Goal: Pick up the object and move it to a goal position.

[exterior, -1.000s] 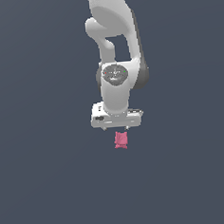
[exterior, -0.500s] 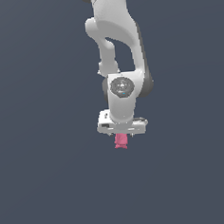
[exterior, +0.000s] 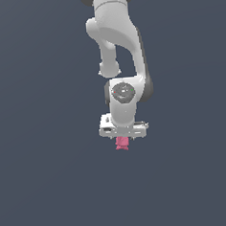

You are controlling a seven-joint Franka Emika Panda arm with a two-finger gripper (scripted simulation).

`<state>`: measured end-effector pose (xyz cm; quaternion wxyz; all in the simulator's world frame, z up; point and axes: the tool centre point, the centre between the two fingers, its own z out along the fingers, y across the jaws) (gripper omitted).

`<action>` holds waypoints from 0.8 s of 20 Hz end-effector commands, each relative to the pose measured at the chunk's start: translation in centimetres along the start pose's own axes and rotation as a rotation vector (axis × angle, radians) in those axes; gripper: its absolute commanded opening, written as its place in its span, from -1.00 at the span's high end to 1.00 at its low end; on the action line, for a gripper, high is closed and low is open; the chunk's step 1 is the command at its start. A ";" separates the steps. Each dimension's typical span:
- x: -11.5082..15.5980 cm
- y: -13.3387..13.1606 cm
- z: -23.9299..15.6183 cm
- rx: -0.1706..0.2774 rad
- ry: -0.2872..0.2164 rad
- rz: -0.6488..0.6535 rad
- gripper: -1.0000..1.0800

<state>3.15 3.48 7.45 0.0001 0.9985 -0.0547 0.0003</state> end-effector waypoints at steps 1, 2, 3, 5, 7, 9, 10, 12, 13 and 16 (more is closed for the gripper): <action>-0.1 0.0 1.4 0.000 -0.001 0.001 -0.92; -0.1 0.0 2.0 0.000 -0.001 0.001 -0.92; -0.1 0.0 2.4 0.000 -0.001 0.002 -0.92; -0.1 0.0 3.0 0.000 -0.001 0.003 -0.92; 0.0 0.0 3.3 0.000 -0.001 0.003 -0.92; 0.0 0.0 3.4 0.000 -0.001 0.003 -0.92; 0.0 0.0 3.4 0.000 -0.001 0.003 1.00; 0.0 0.0 3.4 0.000 -0.001 0.003 1.00; 0.0 0.0 3.4 0.000 -0.001 0.003 1.00; 0.0 0.0 3.4 0.000 -0.001 0.003 1.00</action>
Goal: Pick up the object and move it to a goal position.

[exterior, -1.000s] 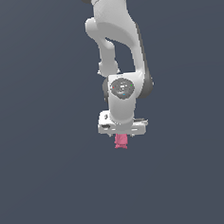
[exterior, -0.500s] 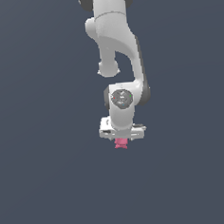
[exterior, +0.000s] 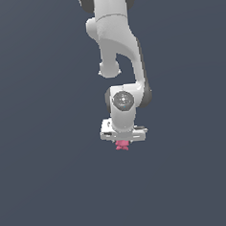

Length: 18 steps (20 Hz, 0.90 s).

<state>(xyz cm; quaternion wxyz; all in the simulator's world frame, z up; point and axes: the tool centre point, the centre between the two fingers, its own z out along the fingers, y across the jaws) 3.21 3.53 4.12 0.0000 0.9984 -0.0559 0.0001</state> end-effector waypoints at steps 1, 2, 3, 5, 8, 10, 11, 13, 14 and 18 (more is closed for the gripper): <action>0.0 0.0 0.0 0.000 0.000 0.000 1.00; 0.0 0.0 0.0 0.000 0.000 0.000 1.00; 0.0 0.0 0.0 0.000 0.000 0.000 1.00; 0.0 0.0 0.0 0.000 0.000 0.000 1.00; 0.1 -0.3 -0.6 0.000 0.000 0.000 1.00; 0.1 -0.8 -1.3 0.000 0.000 0.000 1.00; 0.1 -1.0 -1.7 0.000 0.000 0.000 1.00; 0.2 -1.7 -2.8 0.000 0.000 0.000 1.00; 0.3 -2.1 -3.4 0.000 0.000 0.000 1.00; 0.5 -4.0 -6.4 0.000 0.000 0.000 1.00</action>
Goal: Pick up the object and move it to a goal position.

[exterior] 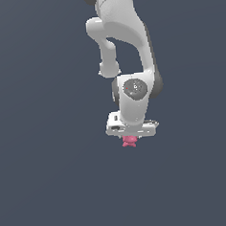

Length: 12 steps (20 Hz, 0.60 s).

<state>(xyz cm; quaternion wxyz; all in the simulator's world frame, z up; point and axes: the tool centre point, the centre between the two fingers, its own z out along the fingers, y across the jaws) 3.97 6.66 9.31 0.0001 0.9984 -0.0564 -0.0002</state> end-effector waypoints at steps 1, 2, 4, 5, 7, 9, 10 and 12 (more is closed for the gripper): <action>0.2 -1.3 -2.1 0.000 0.001 -0.001 1.00; 0.2 -1.9 -3.0 0.000 0.001 -0.001 1.00; 0.4 -3.1 -4.9 0.000 0.001 -0.001 1.00; 0.5 -3.7 -5.9 0.000 0.001 -0.001 1.00; 0.7 -4.9 -7.9 0.000 0.001 -0.001 1.00; 0.9 -6.1 -9.8 0.000 0.001 -0.001 1.00; 1.0 -6.7 -10.8 0.000 0.001 -0.001 1.00; 1.2 -7.9 -12.7 0.000 0.001 -0.001 1.00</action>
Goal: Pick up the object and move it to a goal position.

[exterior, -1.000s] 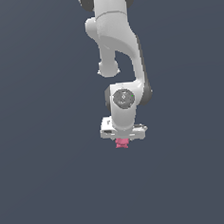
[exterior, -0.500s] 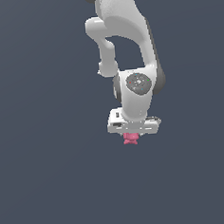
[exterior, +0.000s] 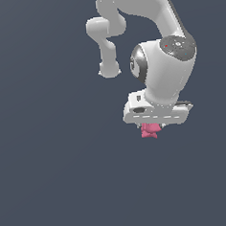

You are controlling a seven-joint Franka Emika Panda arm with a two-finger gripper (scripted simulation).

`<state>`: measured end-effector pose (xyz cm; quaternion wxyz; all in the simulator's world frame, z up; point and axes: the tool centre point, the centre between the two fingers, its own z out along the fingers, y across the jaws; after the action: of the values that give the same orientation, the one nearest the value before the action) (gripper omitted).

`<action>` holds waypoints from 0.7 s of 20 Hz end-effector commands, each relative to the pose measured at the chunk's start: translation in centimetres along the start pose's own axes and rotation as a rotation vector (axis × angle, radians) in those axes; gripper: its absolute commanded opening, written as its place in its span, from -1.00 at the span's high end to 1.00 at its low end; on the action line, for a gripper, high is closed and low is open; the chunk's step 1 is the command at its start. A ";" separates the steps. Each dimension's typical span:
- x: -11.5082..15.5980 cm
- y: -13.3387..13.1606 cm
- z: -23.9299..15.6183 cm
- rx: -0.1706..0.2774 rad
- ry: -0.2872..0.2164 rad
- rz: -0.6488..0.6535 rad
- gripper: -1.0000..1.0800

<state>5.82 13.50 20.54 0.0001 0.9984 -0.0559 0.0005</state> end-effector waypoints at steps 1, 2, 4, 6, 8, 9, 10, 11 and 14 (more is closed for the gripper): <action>0.2 -1.5 -2.5 0.000 -0.001 0.000 1.00; 0.3 -2.1 -3.4 0.000 -0.001 0.000 1.00; 0.5 -3.2 -5.2 0.000 -0.001 0.000 1.00; 0.7 -4.2 -6.7 0.000 -0.001 0.000 1.00; 0.9 -5.1 -8.1 0.000 -0.001 0.000 1.00; 1.0 -5.5 -8.8 0.000 -0.001 0.000 1.00; 1.1 -5.9 -9.4 0.000 -0.001 0.001 1.00; 1.2 -6.3 -10.0 0.000 -0.001 0.001 1.00; 1.5 -7.3 -11.6 0.000 -0.001 0.001 1.00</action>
<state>7.91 20.09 31.31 -0.0001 0.9984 -0.0560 0.0005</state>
